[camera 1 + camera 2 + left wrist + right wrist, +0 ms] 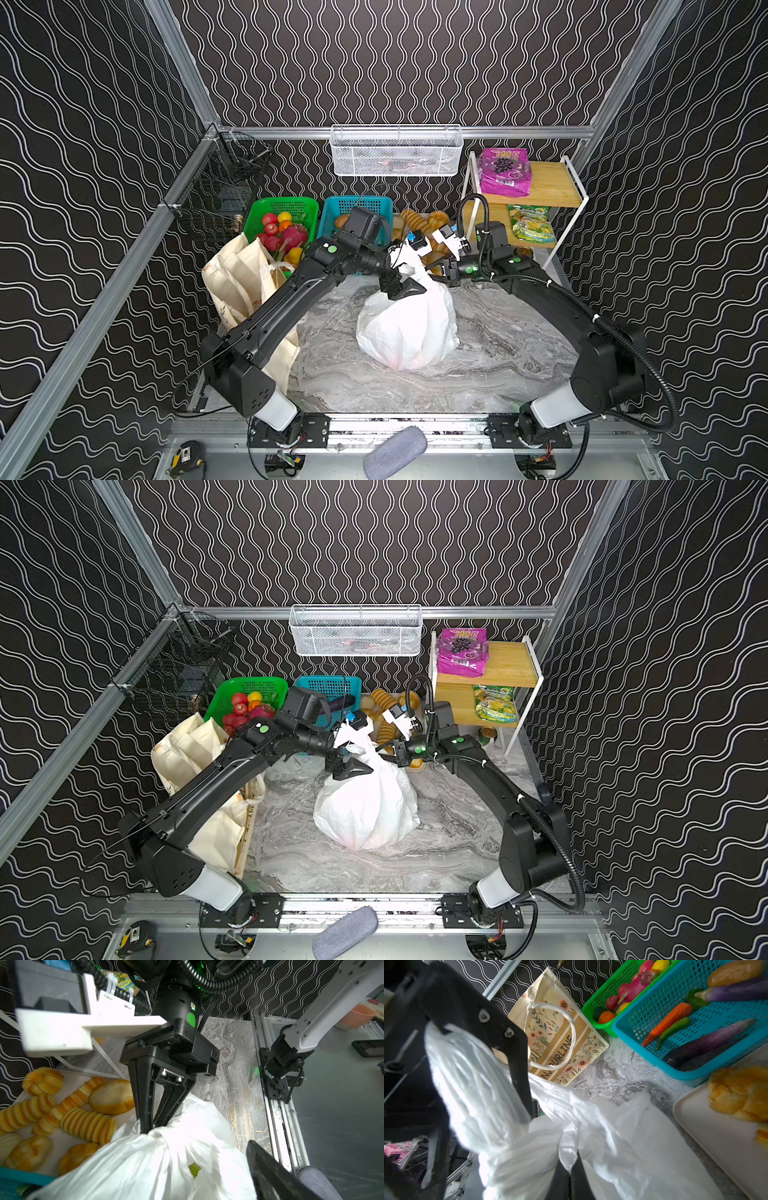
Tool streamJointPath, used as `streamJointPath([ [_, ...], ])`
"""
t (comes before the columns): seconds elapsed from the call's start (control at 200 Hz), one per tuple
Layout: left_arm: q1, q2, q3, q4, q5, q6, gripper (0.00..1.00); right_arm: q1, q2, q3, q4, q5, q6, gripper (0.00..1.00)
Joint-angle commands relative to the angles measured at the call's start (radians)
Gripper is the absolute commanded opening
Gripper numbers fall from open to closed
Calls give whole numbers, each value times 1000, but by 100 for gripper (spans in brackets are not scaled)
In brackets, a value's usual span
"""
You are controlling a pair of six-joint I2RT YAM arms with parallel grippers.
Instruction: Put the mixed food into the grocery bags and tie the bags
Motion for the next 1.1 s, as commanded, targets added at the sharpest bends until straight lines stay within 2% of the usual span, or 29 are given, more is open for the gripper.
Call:
streamJointPath([
  [0.0,-1,-56,-39,56,-109,-46,98,0,-23,-8,72,5,31,0],
  [0.07,-2,-80,-43,76,-151,-45,99,0,-26,-7,75,2,31,0],
  [0.24,-2,-80,8,97,-156,-39,99,1,-33,-16,86,-3,35,0],
  [0.345,-2,-51,92,-2,-278,15,99,1,-38,-12,74,-2,26,0],
  [0.4,1,-38,126,-35,-295,28,99,0,-42,-14,74,-3,26,0],
  [0.45,8,-4,192,-94,-268,16,99,0,-46,-16,80,-4,27,0],
  [0.51,14,69,318,-230,-182,-7,99,0,-48,-18,89,1,31,0],
  [0.571,13,139,429,-342,-140,-67,99,0,-48,-17,91,8,30,0],
  [0.706,15,244,561,-530,-66,-125,99,3,-55,-21,109,21,38,0],
  [0.901,15,273,514,-554,-33,-174,99,2,-63,-25,113,37,24,0],
  [1.026,12,319,529,-593,-79,-179,99,3,-64,-26,112,37,21,0],
  [1.096,12,325,522,-584,-46,-180,99,3,-66,-27,113,41,21,0],
])
